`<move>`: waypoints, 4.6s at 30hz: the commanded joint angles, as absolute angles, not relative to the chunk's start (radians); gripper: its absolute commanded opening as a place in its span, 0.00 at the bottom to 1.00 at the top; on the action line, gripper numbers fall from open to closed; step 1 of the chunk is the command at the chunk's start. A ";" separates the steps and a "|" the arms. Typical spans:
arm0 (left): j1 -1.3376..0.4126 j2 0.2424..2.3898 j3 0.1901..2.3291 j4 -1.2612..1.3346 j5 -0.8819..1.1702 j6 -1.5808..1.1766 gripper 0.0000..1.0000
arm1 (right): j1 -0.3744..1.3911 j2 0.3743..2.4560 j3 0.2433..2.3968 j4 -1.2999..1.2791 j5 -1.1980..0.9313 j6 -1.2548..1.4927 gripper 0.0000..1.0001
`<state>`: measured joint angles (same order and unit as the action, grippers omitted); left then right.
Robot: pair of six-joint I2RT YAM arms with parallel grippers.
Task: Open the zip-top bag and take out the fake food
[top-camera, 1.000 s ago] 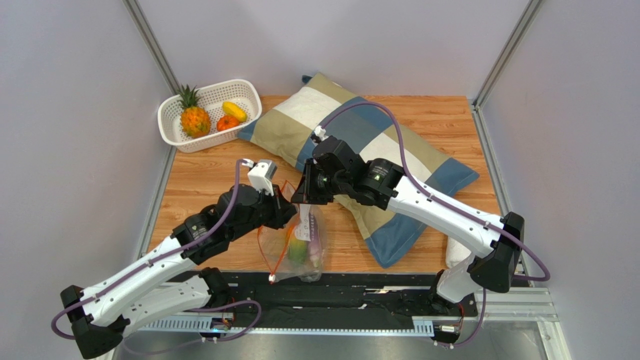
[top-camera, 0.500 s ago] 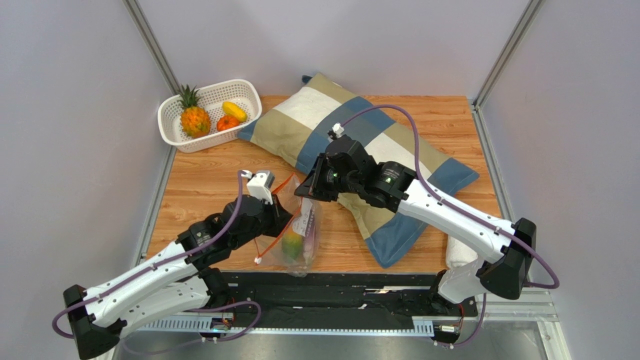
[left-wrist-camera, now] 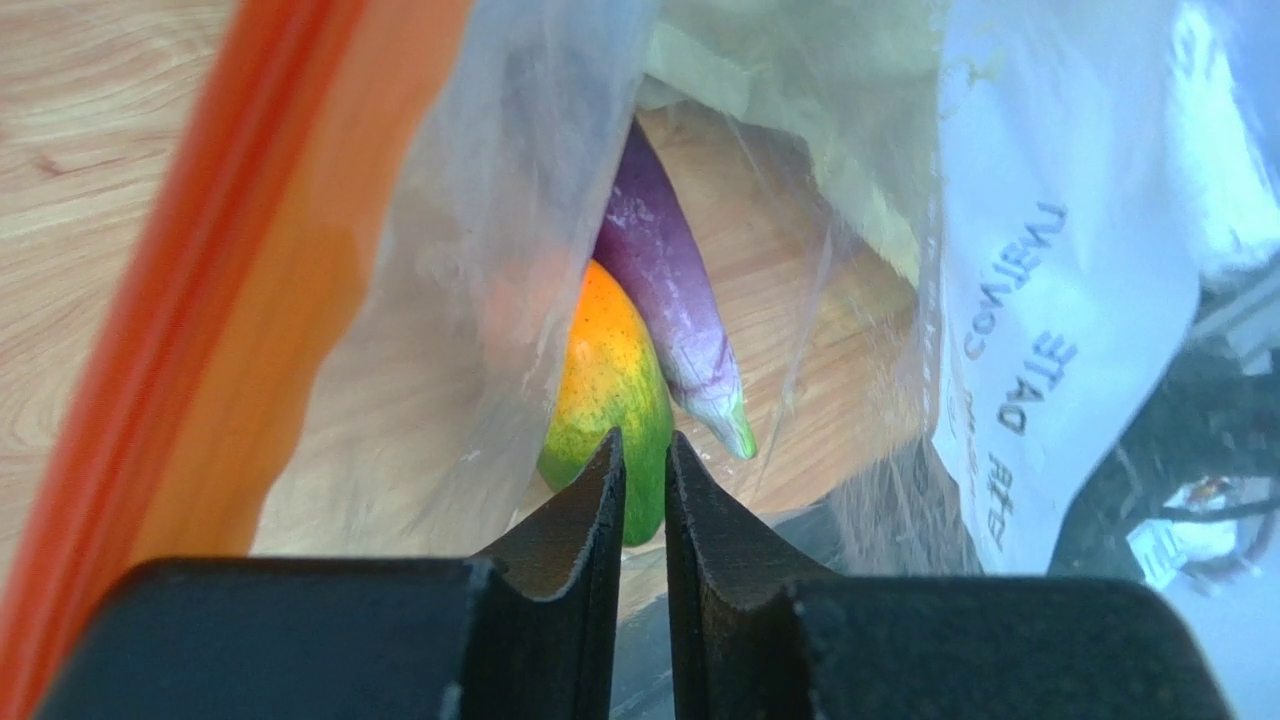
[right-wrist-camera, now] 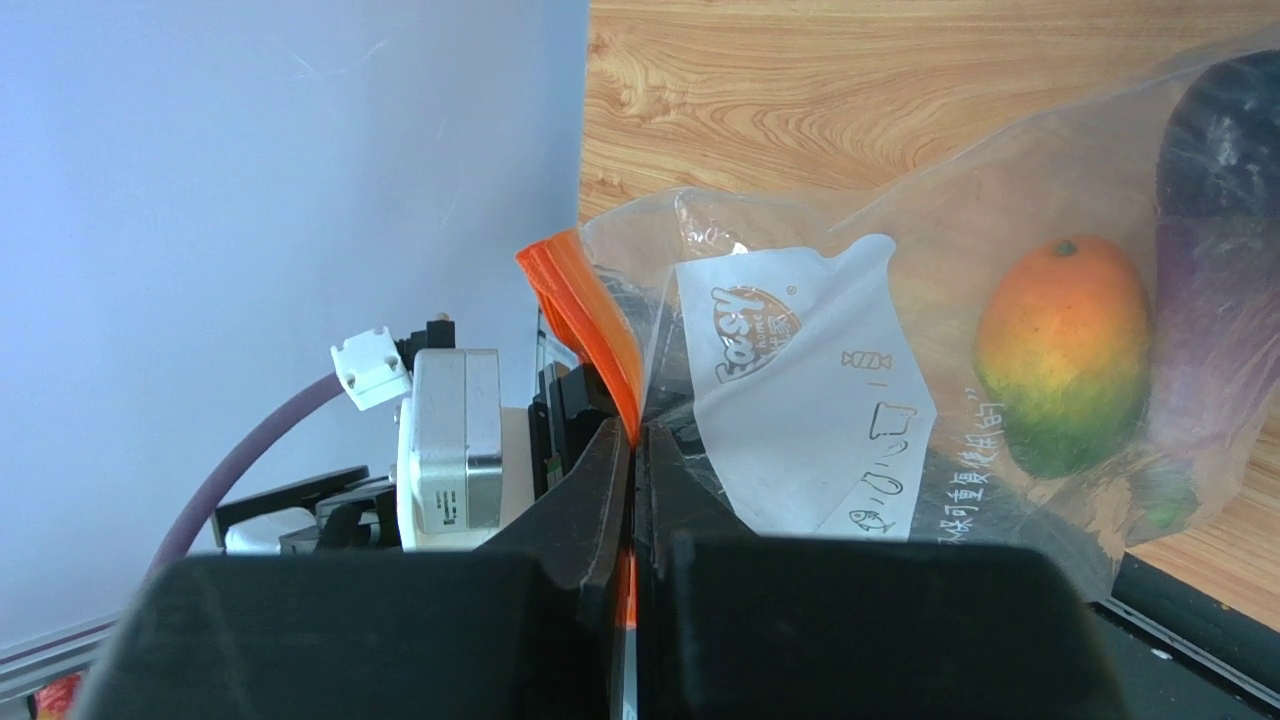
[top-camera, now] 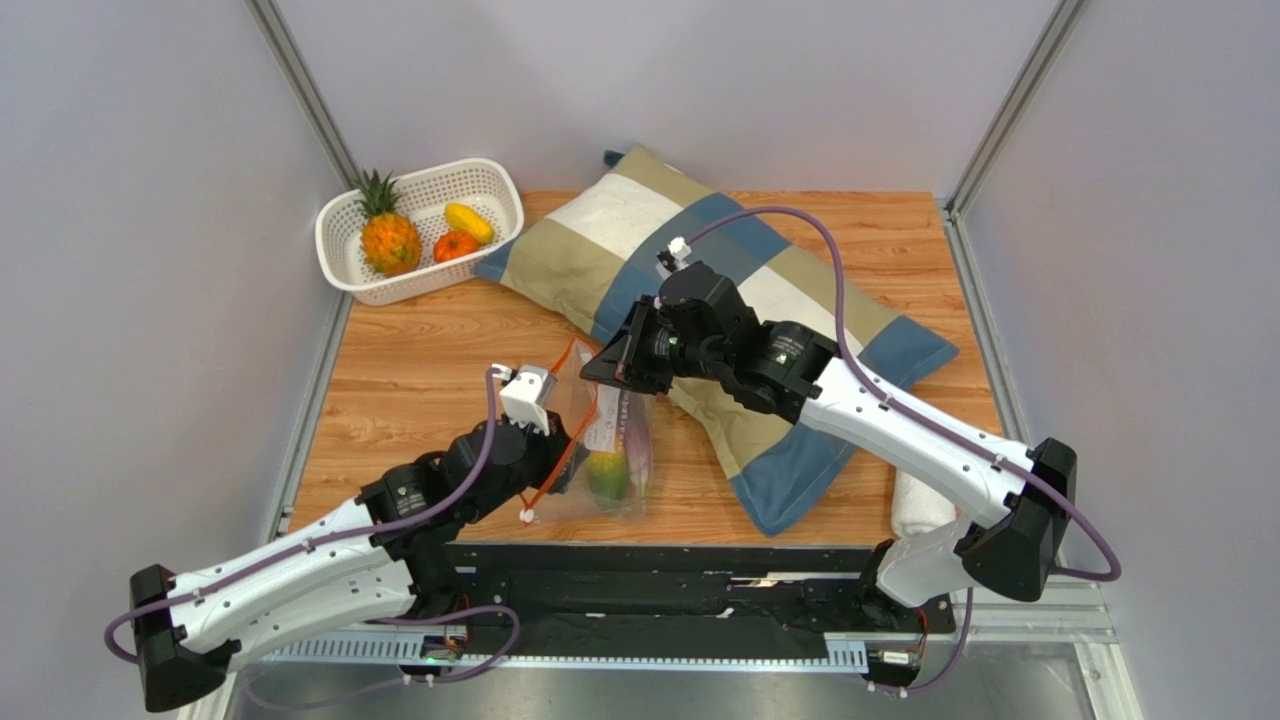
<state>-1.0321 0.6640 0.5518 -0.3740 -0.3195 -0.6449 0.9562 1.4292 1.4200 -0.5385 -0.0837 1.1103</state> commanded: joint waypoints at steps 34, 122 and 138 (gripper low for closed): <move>-1.015 0.848 0.621 -0.497 -0.230 -0.707 0.26 | 0.934 1.462 1.496 -0.453 -0.156 1.084 0.00; -0.824 0.713 0.560 -0.331 0.078 -0.634 0.00 | 0.904 1.296 0.700 -0.091 -0.383 0.595 0.86; -0.805 0.739 0.615 -0.224 0.308 -0.715 0.00 | 0.986 1.279 0.391 0.653 -0.480 0.652 1.00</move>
